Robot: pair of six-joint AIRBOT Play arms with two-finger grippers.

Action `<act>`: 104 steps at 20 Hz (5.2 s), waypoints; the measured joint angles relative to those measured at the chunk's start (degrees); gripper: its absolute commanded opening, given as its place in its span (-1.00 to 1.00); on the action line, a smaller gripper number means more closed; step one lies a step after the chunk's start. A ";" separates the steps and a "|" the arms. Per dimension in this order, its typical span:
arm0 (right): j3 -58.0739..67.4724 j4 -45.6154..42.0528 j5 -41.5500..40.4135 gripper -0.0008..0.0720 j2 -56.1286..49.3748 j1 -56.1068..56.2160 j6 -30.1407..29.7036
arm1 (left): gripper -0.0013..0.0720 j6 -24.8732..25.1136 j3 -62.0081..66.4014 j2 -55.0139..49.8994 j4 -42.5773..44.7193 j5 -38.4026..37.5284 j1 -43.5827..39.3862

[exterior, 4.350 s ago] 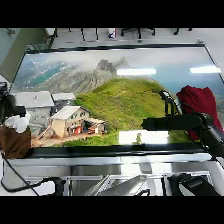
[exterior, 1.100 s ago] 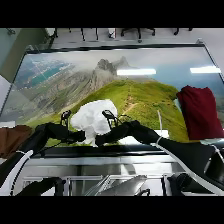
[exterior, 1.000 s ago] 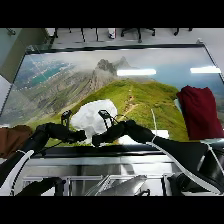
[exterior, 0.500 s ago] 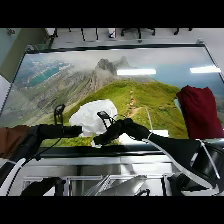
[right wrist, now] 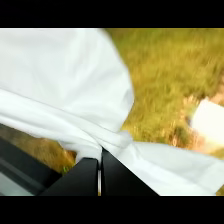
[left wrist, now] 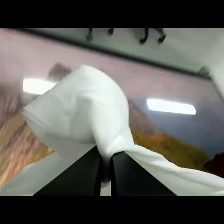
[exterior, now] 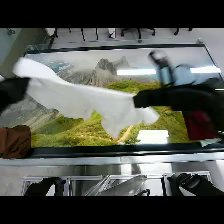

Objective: Fold the shirts.

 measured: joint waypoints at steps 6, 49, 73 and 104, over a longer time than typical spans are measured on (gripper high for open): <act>24.30 -2.19 -1.09 -0.93 9.18 -2.36 -2.47 | -0.93 -1.07 35.74 -8.87 2.82 2.19 -10.40; 10.75 3.91 -29.00 0.29 -36.87 -48.26 -14.88 | 0.30 9.38 -15.63 -44.26 -2.40 22.21 14.84; -10.64 17.79 -11.19 -0.94 -42.60 -39.17 -24.96 | -0.93 10.51 -15.93 -48.04 -8.24 12.55 11.10; 21.42 22.56 -8.96 -0.93 -5.68 -36.83 -21.88 | -0.93 6.25 25.46 -23.69 4.79 19.28 10.58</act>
